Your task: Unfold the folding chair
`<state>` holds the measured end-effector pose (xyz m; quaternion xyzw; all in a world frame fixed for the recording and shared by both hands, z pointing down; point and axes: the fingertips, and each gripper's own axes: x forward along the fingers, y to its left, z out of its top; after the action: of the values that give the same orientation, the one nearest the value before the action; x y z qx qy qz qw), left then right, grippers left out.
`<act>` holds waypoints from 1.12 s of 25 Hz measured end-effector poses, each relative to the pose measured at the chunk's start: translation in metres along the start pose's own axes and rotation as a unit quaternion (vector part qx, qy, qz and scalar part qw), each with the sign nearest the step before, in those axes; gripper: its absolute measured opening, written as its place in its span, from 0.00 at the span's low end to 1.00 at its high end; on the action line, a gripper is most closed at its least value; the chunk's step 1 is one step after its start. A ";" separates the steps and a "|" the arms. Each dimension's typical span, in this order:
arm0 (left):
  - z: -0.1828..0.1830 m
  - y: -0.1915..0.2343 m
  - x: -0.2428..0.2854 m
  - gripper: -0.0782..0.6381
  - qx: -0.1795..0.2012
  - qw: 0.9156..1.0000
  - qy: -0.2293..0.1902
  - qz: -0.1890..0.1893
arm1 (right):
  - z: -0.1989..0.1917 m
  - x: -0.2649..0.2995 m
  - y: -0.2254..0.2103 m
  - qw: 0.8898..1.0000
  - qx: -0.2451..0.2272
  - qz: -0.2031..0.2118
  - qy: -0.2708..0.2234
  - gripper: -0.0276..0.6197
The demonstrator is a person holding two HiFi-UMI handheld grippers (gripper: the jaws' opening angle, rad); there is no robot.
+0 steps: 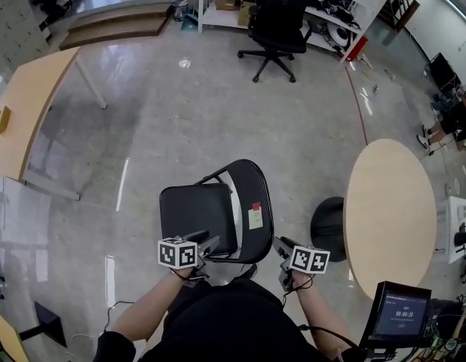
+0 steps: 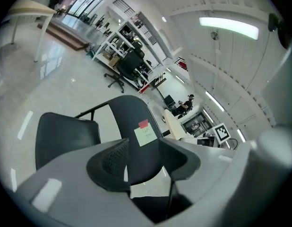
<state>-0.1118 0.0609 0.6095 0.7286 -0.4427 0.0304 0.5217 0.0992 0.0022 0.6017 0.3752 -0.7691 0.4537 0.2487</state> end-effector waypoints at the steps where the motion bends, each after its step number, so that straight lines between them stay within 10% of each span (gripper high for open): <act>1: 0.010 0.002 -0.008 0.39 0.014 1.000 -0.003 0.000 | 0.011 -0.002 0.016 1.000 -0.011 0.009 -0.013 0.26; 9: 0.055 -0.013 -0.064 0.23 0.070 0.997 -0.026 -0.023 | 0.066 -0.009 0.150 0.988 -0.071 0.099 -0.096 0.08; 14: 0.081 -0.038 -0.085 0.12 0.083 0.993 -0.056 -0.066 | 0.073 -0.019 0.220 0.963 -0.174 0.157 -0.136 0.05; 21: 0.115 -0.099 -0.110 0.12 0.255 0.958 -0.122 -0.058 | 0.105 -0.054 0.276 0.924 -0.246 0.210 -0.203 0.05; 28: 0.114 -0.139 -0.131 0.12 0.284 0.944 -0.161 -0.038 | 0.112 -0.091 0.307 0.891 -0.324 0.218 -0.229 0.05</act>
<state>-0.1449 0.0603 0.3895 0.8580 -0.4661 0.0171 0.2153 -0.0976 0.0296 0.3272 0.1901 -0.9716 0.1235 0.0679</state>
